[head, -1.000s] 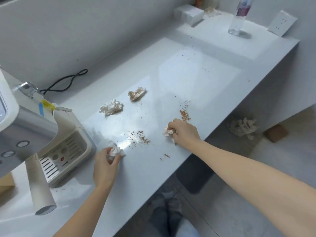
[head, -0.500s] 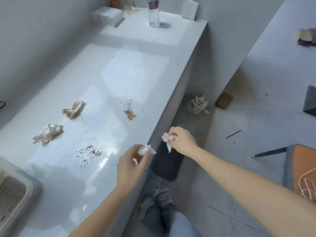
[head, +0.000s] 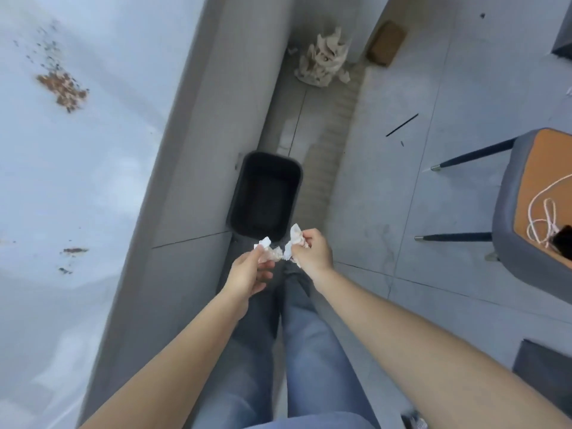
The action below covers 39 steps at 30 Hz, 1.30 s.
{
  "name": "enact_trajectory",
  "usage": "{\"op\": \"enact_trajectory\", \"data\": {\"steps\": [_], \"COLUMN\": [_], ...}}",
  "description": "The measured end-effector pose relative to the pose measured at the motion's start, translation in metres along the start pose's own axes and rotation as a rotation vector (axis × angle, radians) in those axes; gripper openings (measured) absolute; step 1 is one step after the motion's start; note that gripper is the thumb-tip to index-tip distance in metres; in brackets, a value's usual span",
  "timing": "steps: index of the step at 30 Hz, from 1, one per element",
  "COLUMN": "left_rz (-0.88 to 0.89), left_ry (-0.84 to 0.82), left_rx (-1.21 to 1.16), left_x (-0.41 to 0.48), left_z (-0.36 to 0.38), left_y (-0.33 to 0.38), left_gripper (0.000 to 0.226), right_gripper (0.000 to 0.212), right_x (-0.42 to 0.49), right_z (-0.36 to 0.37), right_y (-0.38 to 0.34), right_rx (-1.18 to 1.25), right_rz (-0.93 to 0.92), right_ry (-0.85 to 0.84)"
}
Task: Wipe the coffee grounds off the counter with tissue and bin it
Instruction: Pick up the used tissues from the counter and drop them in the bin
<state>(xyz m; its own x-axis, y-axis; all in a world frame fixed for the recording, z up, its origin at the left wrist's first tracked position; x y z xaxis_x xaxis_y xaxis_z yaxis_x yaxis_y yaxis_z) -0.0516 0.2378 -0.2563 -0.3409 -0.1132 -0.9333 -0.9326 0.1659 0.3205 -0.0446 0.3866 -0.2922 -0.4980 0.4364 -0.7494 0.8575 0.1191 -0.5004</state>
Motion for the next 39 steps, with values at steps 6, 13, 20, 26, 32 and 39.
{"op": "enact_trajectory", "data": {"steps": [6,13,20,26,32,39], "left_rz": [-0.102,-0.15,-0.103,-0.068,0.059,0.697], "left_ry": [0.006,-0.069,-0.051,0.023,-0.01,-0.024], "left_rx": [-0.085,-0.19,-0.125,-0.149,-0.033,0.268], "left_x": [0.029,0.057,0.067,0.06,0.021,-0.063], "left_z": [0.008,0.01,0.009,0.007,0.009,-0.001], "left_y": [0.009,0.051,0.068,0.064,0.09,0.15], "left_gripper": [0.028,0.057,0.067,0.064,0.066,0.055], "right_gripper": [0.009,0.043,0.051,0.052,0.053,0.054], "right_x": [0.018,0.053,0.066,0.058,0.033,-0.008], "right_z": [0.011,0.02,0.022,0.019,-0.009,-0.064], "right_y": [-0.005,-0.057,-0.055,-0.052,-0.087,-0.157], "right_rx": [0.113,0.159,0.159,0.059,-0.321,-0.481], "right_rz": [0.053,0.098,0.194,0.029,-0.287,-0.692], "right_ry": [-0.007,-0.166,-0.285,-0.185,-0.046,0.103]}}
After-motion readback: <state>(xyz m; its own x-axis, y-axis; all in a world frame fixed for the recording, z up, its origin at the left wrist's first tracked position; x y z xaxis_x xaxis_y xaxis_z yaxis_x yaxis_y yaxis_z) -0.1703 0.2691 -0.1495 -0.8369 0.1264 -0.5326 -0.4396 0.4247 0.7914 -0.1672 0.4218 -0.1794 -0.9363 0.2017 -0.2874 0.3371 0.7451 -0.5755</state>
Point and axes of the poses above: each hand's wrist, its own x-axis towards the middle knuckle, its own z-axis out of the palm, y = z × x, the point moved 3 cm from there along x, towards the middle knuckle, and after that the axes turned 4 degrees about y, right-handed, at the moved point
